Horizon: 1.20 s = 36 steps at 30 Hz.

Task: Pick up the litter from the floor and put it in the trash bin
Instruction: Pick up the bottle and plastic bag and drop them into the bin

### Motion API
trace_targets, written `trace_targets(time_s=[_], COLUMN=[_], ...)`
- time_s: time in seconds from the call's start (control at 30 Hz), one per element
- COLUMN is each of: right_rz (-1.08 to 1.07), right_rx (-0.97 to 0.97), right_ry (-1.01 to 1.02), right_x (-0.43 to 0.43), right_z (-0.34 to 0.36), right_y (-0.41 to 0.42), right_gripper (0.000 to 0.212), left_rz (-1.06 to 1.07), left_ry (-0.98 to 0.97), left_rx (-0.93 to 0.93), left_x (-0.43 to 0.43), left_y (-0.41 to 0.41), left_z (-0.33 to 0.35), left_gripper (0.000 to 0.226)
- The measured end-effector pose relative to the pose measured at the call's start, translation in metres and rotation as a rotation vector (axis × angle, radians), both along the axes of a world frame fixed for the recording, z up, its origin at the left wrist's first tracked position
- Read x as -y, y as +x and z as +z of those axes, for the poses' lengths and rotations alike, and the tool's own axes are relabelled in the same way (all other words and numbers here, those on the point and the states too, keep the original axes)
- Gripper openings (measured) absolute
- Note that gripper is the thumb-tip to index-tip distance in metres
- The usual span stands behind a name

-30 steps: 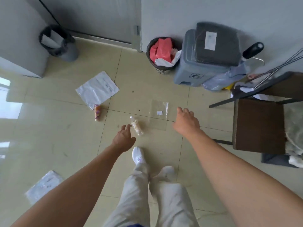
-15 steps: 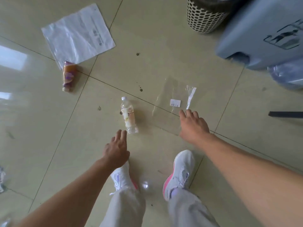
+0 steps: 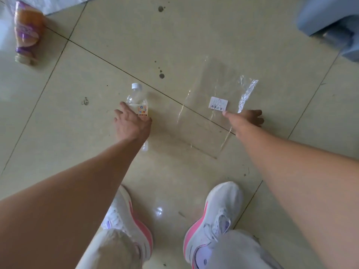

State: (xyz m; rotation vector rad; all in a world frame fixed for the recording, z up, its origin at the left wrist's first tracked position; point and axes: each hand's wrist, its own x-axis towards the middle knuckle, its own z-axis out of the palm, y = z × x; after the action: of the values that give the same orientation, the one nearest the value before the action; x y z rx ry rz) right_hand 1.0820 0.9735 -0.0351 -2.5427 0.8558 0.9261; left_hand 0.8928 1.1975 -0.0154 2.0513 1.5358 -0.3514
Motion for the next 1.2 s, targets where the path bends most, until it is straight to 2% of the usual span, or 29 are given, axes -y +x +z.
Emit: trace_targets(time_s=[0.13,0.2,0.27,0.37,0.47,0.53,0.67,0.77,0.93,1.07,1.2], right_rz=[0.048,0.058,0.17,0.37,0.397,0.433,0.5,0.635,0.841,0.958,1.127], right_rx=[-0.003,0.005,0.036,0.07,0.096,0.087,0.073,0.073,0.224,0.262,0.28], right_ry=[0.058,0.139,0.208,0.285,0.364,0.412,0.504,0.525,0.567,0.604,0.573], right_x=[-0.005,-0.01,-0.018,-0.035,-0.055,-0.074,-0.116,-0.137,-0.18,-0.218,-0.258], right_z=[-0.004,0.0,0.018,0.064,0.14,0.206,0.376,0.526,0.724,0.826,0.897], right_y=[-0.005,-0.007,-0.005,0.001,0.016,0.023,0.027,0.022,0.002,-0.034,-0.081], right_gripper=[0.065,0.039,0.01,0.02,0.02,0.023,0.029,0.03,0.032,0.041,0.046], left_rz=[-0.029,-0.08,-0.131,-0.233,-0.422,-0.441,-0.285,-0.192,-0.023,0.062,0.126], left_ry=[-0.031,-0.044,-0.032,0.003,0.01,-0.013,-0.097,-0.128,-0.063,-0.023,-0.025], left_rx=[-0.002,0.006,0.008,0.023,0.011,-0.016,0.02,0.045,0.263,0.261,0.277], left_x=[0.001,0.0,-0.007,-0.024,-0.041,-0.051,-0.073,-0.086,-0.12,-0.142,-0.16], left_y=[-0.008,-0.011,-0.011,-0.014,-0.014,-0.015,-0.016,-0.021,-0.029,-0.06,-0.104], left_z=[-0.004,0.0,0.014,0.06,0.135,0.198,0.357,0.5,0.696,0.786,0.836], left_gripper=[0.056,0.052,0.044,0.043,0.048,0.051,0.054,0.056,0.062,0.05,0.041])
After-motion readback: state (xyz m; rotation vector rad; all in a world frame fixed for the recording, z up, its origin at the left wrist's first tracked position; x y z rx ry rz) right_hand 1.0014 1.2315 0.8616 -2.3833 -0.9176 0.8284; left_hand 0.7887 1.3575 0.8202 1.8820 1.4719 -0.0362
